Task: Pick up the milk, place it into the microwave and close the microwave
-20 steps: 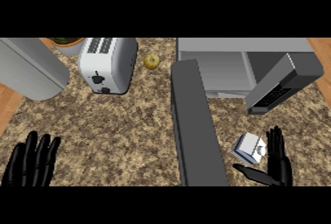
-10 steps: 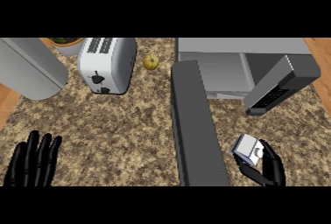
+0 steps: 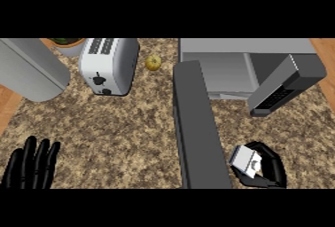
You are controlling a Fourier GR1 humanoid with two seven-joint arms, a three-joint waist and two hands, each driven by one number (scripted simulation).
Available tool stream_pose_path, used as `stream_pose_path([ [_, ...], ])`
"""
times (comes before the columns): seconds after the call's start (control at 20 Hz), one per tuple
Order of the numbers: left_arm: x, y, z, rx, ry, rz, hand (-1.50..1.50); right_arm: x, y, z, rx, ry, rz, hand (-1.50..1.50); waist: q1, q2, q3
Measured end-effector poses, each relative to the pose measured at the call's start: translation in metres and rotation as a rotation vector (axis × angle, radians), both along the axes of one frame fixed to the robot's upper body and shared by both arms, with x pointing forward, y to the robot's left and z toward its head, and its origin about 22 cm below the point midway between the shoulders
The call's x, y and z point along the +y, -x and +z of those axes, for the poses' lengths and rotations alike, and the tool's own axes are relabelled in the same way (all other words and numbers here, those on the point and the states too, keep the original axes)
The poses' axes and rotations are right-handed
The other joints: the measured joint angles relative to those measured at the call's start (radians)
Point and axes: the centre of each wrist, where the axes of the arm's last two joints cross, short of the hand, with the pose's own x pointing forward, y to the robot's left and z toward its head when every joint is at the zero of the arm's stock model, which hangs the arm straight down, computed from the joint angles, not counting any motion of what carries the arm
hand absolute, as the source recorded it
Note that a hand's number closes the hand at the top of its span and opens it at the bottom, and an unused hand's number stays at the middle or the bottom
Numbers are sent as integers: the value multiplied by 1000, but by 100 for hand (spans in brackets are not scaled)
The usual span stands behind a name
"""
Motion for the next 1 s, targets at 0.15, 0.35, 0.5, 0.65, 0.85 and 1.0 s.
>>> stream_pose_path([
  [0.15,4,0,-2,1,-1,2,-150,-8,-2,4,4,11,56,150,2,1,3],
  [0.35,8,2,0,7,-4,10,-150,-8,-12,14,-20,10,105,150,-1,1,4],
  [0.5,7,4,-8,16,4,19,-150,1,-12,19,-44,-1,128,150,-4,0,4],
  [0.65,12,3,-4,22,10,20,-150,16,-26,31,-90,-16,141,150,-6,1,4],
  [0.85,24,2,-6,28,12,27,-150,31,-41,48,-140,-13,152,150,-5,1,4],
  [1.0,26,1,-2,31,9,33,-150,51,-55,63,-160,8,157,150,-6,1,4],
])
